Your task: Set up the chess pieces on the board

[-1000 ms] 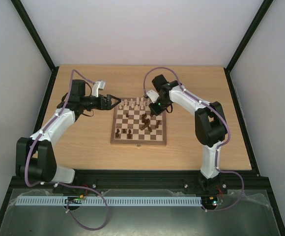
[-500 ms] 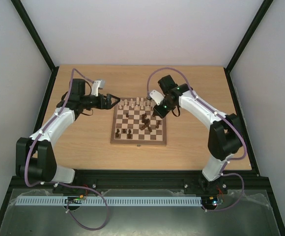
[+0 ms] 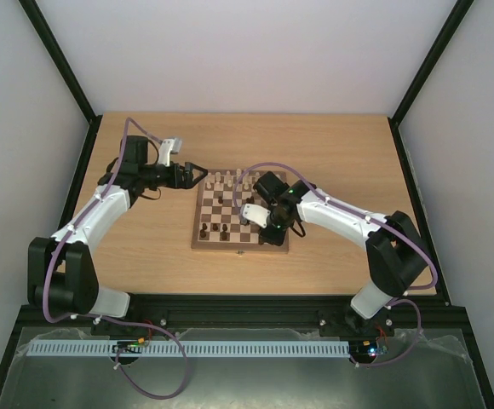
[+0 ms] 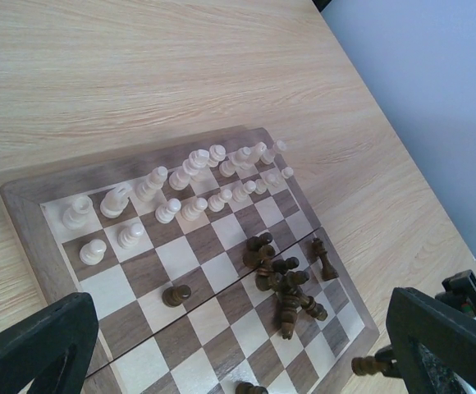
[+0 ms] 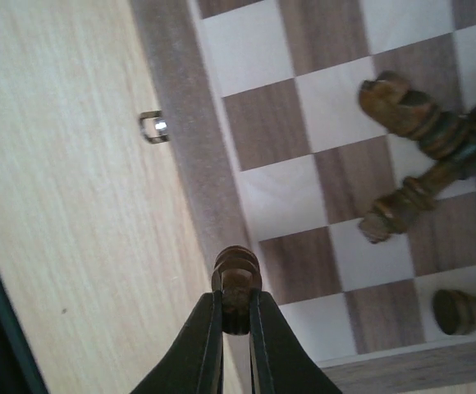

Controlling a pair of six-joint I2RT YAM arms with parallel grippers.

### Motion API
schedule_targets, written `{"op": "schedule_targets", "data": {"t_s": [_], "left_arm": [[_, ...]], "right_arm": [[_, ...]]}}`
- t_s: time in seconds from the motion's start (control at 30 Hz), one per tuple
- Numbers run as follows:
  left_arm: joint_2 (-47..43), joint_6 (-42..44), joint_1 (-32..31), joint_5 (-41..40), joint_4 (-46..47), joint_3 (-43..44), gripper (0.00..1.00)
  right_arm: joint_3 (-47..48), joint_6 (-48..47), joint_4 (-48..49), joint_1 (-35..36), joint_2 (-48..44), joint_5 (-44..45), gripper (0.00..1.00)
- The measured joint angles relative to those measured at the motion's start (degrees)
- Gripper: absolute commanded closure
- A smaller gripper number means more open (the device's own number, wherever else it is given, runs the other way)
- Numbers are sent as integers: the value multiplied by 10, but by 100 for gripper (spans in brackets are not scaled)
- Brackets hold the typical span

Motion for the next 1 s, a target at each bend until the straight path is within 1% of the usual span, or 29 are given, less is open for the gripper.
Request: {"op": "schedule_targets", "data": {"t_s": [0.3, 0.63, 0.83, 1.0], "left_arm": [[0, 3, 0, 0, -2, 0, 1], [0, 3, 0, 1, -2, 0, 1], [0, 3, 0, 1, -2, 0, 1], [0, 3, 0, 1, -2, 0, 1]], "right_arm": [[0, 0, 28, 0, 17, 53, 96], [0, 5, 37, 0, 33, 70, 95], [0, 7, 40, 0, 34, 71, 91], [0, 6, 40, 0, 35, 71, 92]]}}
